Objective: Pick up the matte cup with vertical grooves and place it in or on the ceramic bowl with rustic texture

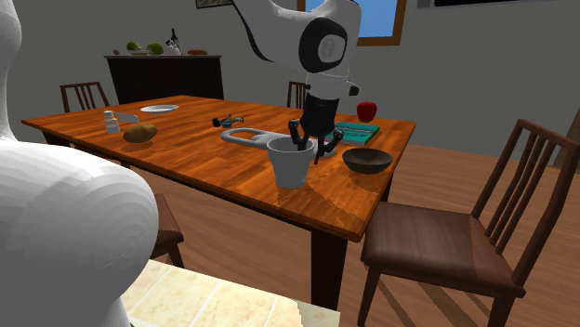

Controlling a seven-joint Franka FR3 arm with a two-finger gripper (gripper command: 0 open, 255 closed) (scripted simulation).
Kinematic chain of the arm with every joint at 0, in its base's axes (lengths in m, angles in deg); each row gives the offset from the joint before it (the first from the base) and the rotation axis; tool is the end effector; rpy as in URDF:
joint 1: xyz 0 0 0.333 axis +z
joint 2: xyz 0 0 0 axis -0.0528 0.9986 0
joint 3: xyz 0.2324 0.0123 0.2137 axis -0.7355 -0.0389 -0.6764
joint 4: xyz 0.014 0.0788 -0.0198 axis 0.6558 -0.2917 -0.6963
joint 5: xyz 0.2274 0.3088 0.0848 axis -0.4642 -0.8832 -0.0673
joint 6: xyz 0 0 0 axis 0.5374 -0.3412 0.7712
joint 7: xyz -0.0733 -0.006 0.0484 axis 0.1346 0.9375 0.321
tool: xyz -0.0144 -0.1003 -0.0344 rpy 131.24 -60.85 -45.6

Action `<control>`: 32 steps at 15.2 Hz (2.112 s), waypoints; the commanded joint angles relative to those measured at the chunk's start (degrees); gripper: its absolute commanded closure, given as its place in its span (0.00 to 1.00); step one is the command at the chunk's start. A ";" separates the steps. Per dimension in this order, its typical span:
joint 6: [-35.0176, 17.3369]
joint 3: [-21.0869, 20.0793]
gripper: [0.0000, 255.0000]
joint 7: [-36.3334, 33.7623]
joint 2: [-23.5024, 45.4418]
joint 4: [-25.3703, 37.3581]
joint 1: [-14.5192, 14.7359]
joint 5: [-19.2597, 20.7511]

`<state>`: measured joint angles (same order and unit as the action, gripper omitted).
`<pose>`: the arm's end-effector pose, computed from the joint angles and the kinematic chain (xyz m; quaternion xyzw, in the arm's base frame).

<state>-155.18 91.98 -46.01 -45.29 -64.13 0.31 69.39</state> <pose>0.5020 -0.1530 0.3481 -0.9949 -0.0282 -0.0385 0.0886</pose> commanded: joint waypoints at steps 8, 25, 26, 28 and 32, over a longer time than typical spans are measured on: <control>-0.01 0.00 1.00 0.01 0.01 0.00 0.00 -0.01; 12.03 -0.04 1.00 -5.15 -6.68 6.43 -0.10 4.95; 12.75 -0.07 1.00 -5.38 -6.96 6.92 -0.11 5.13; 14.21 -0.11 1.00 -5.82 -7.48 7.95 -0.13 5.48; 17.17 0.49 1.00 -5.19 -6.23 11.90 -0.51 5.27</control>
<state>-138.89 92.12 -51.78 -52.65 -54.04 -0.02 75.00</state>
